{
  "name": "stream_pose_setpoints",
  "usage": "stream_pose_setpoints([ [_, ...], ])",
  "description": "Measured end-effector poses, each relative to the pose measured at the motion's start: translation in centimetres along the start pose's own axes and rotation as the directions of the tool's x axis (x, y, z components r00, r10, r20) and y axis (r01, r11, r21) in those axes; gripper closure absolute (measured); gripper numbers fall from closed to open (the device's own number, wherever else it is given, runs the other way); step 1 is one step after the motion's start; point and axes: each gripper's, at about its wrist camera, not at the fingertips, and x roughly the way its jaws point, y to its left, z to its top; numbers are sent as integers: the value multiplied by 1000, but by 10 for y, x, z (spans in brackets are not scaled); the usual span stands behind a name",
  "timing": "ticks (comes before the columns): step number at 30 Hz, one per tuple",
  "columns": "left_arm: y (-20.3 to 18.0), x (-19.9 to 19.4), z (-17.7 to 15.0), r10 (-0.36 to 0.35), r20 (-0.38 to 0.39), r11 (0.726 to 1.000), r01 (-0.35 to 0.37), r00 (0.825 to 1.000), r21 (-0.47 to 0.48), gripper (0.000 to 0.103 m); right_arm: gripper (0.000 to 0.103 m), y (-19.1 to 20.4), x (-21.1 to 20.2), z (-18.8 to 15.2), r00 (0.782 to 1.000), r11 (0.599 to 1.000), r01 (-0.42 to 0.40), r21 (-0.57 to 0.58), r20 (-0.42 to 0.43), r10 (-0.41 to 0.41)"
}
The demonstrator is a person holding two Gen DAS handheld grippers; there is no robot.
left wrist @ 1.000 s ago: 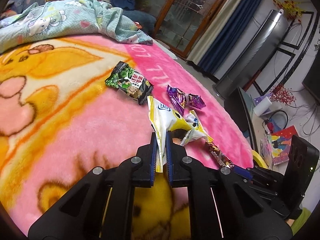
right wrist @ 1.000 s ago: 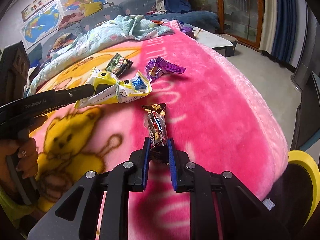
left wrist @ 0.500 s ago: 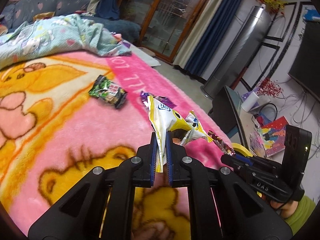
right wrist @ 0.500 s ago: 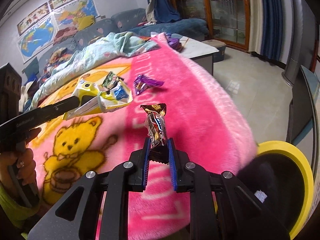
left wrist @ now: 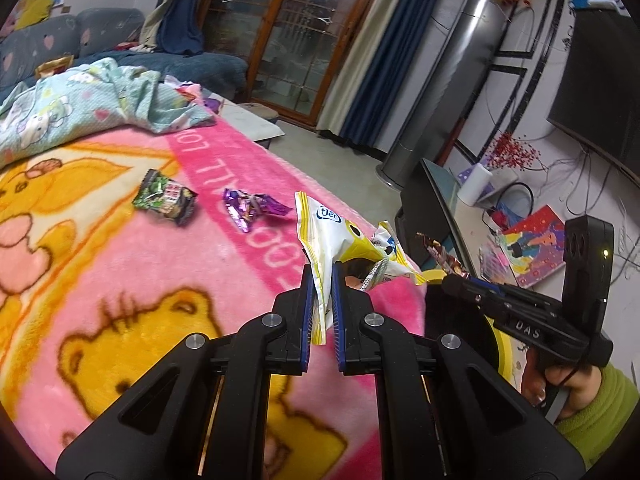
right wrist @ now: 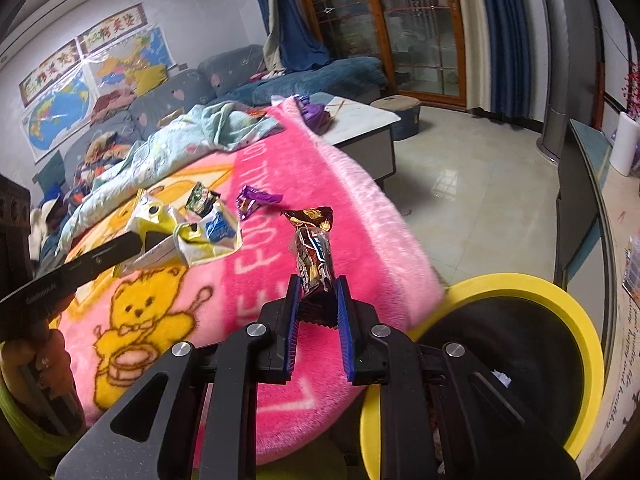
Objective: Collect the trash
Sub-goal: 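Carry the yellow bag and candy bar over the yellow bin and open both tools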
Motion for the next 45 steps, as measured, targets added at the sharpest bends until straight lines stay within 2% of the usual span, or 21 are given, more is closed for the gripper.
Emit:
stream_pose_setpoints([
  [15, -41, 4, -11, -54, -31, 994, 56, 998, 96, 98, 86, -37, -27, -10, 997, 993, 59, 98, 33, -63],
  [31, -77, 16, -28, -94, -81, 976, 108, 992, 188, 98, 86, -83, -47, -30, 989, 969, 137, 208, 29, -146],
  [45, -122, 34, -54, -139, -145, 940, 177, 980, 293, 98, 86, -120, -59, -59, 973, 933, 223, 283, -9, -230],
])
